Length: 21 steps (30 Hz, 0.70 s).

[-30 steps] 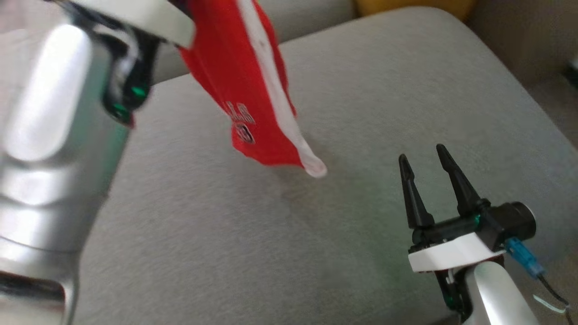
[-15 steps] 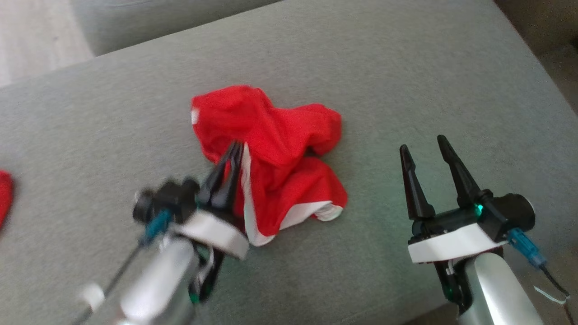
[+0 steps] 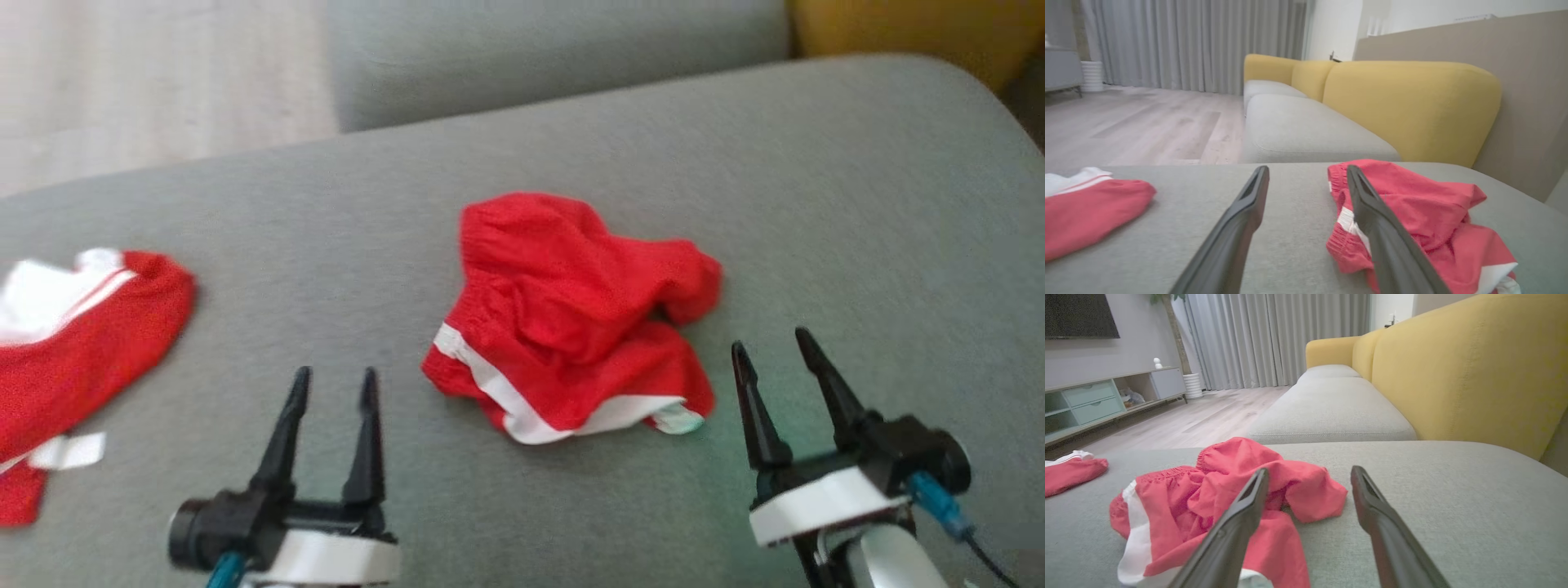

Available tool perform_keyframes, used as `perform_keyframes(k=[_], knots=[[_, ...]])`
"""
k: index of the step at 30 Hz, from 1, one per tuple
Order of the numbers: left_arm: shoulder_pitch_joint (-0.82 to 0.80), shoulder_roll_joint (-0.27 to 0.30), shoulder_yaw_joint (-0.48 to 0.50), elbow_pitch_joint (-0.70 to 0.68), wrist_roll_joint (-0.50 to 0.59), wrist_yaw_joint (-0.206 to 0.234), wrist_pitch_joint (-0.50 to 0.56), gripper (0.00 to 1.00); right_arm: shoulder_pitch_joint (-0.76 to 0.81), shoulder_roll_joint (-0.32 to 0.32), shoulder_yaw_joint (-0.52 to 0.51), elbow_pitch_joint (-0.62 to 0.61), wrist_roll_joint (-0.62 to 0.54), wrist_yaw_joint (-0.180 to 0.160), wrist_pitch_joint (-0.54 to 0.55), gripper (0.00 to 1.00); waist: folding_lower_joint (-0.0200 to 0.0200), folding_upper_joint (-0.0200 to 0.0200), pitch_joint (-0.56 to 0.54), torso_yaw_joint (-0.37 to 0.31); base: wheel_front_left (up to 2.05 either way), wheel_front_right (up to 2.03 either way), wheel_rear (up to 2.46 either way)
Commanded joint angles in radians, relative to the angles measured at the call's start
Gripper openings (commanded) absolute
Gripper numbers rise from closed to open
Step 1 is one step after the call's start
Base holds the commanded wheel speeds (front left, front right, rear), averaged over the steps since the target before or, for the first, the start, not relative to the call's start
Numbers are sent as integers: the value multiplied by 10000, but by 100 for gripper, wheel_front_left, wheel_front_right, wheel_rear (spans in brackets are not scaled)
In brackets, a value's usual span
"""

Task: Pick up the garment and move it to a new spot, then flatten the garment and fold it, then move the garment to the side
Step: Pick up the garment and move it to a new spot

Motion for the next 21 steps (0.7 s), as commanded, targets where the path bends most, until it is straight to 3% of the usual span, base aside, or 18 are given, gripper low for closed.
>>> perform_keyframes(k=[1, 7, 21], knots=[[-60, -120, 603, -571, 201, 36, -94, 100, -68, 14, 178, -254, -86, 39, -36, 100, 3, -1, -657, 737, 0, 0, 0], [933, -189, 1130, -1151, 591, 33, -94, 100, 497, 14, 176, -208, -156, 39, -36, 100, 3, -1, -1102, 1118, 0, 0, 0], [1592, -195, 1154, -1259, 1117, 443, -95, 100, 980, 14, 239, -290, -125, 39, -36, 100, 3, -1, -1178, 1114, 0, 0, 0]])
